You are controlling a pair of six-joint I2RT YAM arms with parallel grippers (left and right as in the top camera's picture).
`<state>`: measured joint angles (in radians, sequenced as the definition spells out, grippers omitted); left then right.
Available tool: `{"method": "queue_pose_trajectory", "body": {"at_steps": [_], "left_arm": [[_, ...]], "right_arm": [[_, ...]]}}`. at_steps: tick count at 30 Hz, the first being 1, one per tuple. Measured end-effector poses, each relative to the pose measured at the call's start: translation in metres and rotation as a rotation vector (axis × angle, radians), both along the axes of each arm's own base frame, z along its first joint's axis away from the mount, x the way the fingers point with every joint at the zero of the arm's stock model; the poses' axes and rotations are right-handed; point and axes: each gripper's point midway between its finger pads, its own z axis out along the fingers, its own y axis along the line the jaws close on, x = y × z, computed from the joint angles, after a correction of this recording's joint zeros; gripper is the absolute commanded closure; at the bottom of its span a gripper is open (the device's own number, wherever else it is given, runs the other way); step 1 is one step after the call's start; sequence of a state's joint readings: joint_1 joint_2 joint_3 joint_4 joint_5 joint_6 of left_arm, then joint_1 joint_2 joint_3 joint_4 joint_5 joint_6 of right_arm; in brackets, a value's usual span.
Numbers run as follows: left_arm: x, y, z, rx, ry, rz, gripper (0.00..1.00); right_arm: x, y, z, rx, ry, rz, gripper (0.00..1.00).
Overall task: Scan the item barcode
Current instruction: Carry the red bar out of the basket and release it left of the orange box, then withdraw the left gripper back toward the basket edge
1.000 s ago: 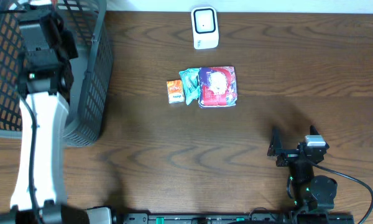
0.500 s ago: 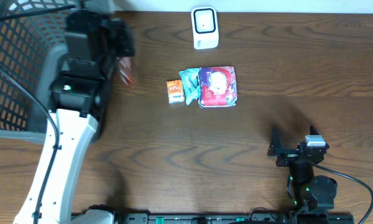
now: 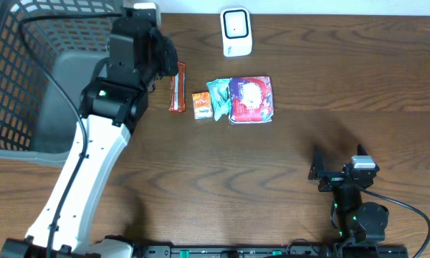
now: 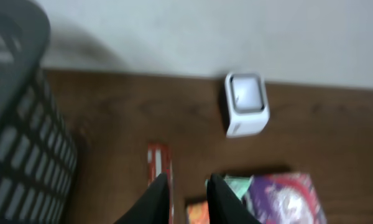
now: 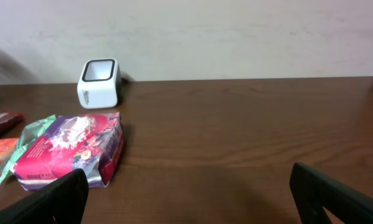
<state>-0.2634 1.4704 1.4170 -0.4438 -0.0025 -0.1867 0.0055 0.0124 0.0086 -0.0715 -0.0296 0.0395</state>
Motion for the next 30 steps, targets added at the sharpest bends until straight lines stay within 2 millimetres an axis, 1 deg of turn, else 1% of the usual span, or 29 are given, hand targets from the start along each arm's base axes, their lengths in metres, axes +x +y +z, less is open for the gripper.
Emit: {"method": "queue_pose_trajectory", "body": {"at_steps": [1, 2, 4, 11, 14, 15, 16, 18, 21, 24, 30], "left_arm": [[-0.001, 0.000, -0.008, 0.008, 0.027, 0.000, 0.72], [-0.001, 0.000, -0.011, 0.010, 0.039, 0.000, 0.70], [0.000, 0.000, -0.030, 0.026, 0.094, 0.000, 0.67], [0.012, -0.003, -0.081, 0.103, 0.202, -0.038, 0.66], [0.017, 0.001, -0.099, 0.169, 0.233, -0.050, 0.68], [0.018, 0.004, -0.103, 0.195, 0.238, -0.039, 0.74], [0.020, 0.010, -0.107, 0.228, 0.243, -0.019, 0.77], [0.022, 0.024, -0.108, 0.301, 0.238, 0.025, 0.78], [0.024, 0.046, -0.102, 0.429, 0.221, 0.084, 0.79], [0.024, 0.064, -0.099, 0.516, 0.223, 0.122, 0.80], [0.018, 0.102, -0.101, 0.587, 0.277, 0.190, 0.81]], "right_arm": [[0.000, 0.000, 0.000, 0.000, 0.000, 0.000, 0.01], [0.000, 0.000, 0.000, 0.000, 0.000, 0.000, 0.01], [0.000, 0.000, 0.000, 0.000, 0.000, 0.000, 0.01], [0.000, 0.000, 0.000, 0.000, 0.000, 0.000, 0.01], [0.000, 0.000, 0.000, 0.000, 0.000, 0.000, 0.01], [0.000, 0.000, 0.000, 0.000, 0.000, 0.000, 0.01], [0.000, 0.000, 0.000, 0.000, 0.000, 0.000, 0.01], [0.000, 0.000, 0.000, 0.000, 0.000, 0.000, 0.01], [0.000, 0.000, 0.000, 0.000, 0.000, 0.000, 0.01], [0.000, 0.000, 0.000, 0.000, 0.000, 0.000, 0.01], [0.000, 0.000, 0.000, 0.000, 0.000, 0.000, 0.01]]}}
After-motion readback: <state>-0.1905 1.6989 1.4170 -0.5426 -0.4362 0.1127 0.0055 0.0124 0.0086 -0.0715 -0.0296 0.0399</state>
